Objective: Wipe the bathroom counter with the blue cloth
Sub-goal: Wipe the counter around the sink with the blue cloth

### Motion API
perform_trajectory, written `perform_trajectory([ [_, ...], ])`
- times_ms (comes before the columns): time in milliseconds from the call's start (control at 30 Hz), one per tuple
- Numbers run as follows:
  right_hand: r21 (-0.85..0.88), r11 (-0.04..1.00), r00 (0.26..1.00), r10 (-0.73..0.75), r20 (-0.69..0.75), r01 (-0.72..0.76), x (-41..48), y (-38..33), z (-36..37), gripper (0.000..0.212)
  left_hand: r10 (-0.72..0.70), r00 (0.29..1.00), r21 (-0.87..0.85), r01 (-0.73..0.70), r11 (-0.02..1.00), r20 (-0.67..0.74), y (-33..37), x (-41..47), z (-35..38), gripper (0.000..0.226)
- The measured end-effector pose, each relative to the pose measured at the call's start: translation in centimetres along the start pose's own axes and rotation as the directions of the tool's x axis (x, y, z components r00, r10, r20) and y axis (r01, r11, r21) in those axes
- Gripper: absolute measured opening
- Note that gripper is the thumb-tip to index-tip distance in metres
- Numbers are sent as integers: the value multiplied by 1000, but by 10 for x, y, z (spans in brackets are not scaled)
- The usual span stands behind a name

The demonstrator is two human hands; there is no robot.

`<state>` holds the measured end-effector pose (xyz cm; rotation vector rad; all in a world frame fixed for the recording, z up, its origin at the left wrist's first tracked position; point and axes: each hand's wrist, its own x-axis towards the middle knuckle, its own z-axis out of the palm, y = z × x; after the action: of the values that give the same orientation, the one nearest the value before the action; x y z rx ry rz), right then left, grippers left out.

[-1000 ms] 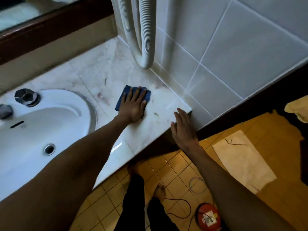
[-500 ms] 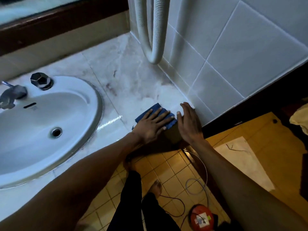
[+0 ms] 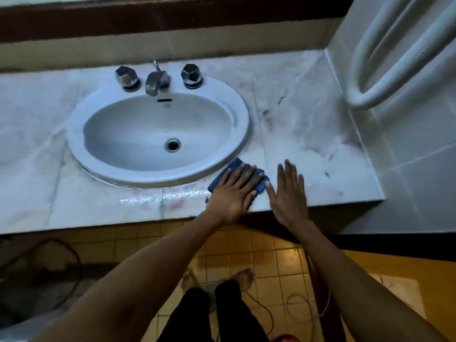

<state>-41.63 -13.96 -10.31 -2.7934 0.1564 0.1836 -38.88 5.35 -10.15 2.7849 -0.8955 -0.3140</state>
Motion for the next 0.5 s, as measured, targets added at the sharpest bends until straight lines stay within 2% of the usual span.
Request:
perform_trajectory([
  [67,-1,999,999,-51,8,51,-1,-20,11,73,10,1000,27,-10,1000,12,-28,-29,-1,56],
  [200,19,999,998,-45,32,45,-8,-63,26,71,73,995,42,-76,996,62,-79,-80,-15,56],
  [267,12,996,995,-86,43,86,-13,-85,34,71,72,996,64,-76,995,59,-100,-105,-18,56],
  [400,7,982,978,-188,93,188,-22,-137,50,73,8,1000,55,-9,998,24,-141,-159,-19,57],
  [500,-43,982,978,-179,110,185,-32,-178,58,72,-94,996,44,94,995,-1,-183,-203,-23,57],
])
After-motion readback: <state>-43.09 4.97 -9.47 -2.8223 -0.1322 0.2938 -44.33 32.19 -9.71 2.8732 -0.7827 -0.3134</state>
